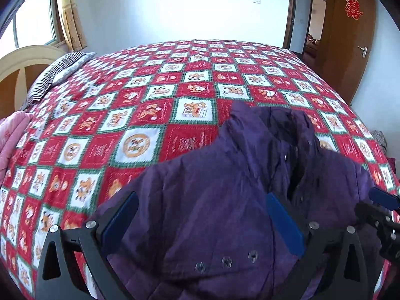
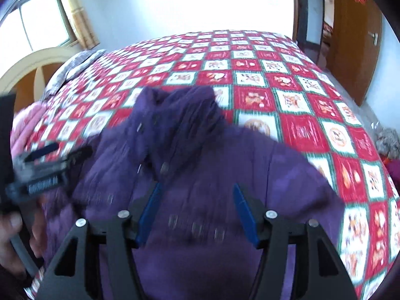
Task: Fold large clothes
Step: 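Move both tools down to the jacket hem, then grasp the jacket hem with both tools and lift it toward the collar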
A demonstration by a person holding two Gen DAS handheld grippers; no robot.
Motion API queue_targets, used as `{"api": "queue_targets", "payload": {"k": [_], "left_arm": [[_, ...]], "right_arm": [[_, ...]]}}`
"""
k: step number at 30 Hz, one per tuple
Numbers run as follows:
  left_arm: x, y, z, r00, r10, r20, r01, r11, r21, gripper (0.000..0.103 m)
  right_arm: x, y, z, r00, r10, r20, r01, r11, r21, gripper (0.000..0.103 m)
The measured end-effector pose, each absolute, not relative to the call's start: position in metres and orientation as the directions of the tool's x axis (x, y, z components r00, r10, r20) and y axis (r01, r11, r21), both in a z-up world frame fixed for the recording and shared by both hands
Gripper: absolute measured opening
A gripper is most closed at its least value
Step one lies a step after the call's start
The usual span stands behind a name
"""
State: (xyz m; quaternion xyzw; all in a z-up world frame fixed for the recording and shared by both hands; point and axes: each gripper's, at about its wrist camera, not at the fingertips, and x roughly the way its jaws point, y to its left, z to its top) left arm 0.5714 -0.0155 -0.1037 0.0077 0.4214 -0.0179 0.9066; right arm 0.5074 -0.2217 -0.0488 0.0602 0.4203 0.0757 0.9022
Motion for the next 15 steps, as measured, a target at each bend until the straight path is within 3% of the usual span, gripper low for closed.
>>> {"api": "queue_targets", "payload": {"k": [2, 8, 15], "left_arm": [[0.595, -0.016, -0.1, 0.641, -0.051, -0.765, 0.028, 0.999, -0.043, 0.102], [0.67, -0.023, -0.091, 0.641, -0.082, -0.763, -0.006, 0.994, -0.112, 0.102], [0.717, -0.037, -0.126, 0.561, -0.032, -0.827, -0.022, 0.998, -0.053, 0.102]], "right_arm": [[0.533, -0.227, -0.046, 0.631, 0.2, -0.749, -0.07, 0.977, 0.202, 0.064], [0.613, -0.244, -0.035, 0.642, 0.242, -0.728, 0.01, 0.946, 0.324, 0.083], [0.674, -0.238, -0.054, 0.576, 0.199, -0.793, 0.03, 0.964, 0.264, 0.083]]}}
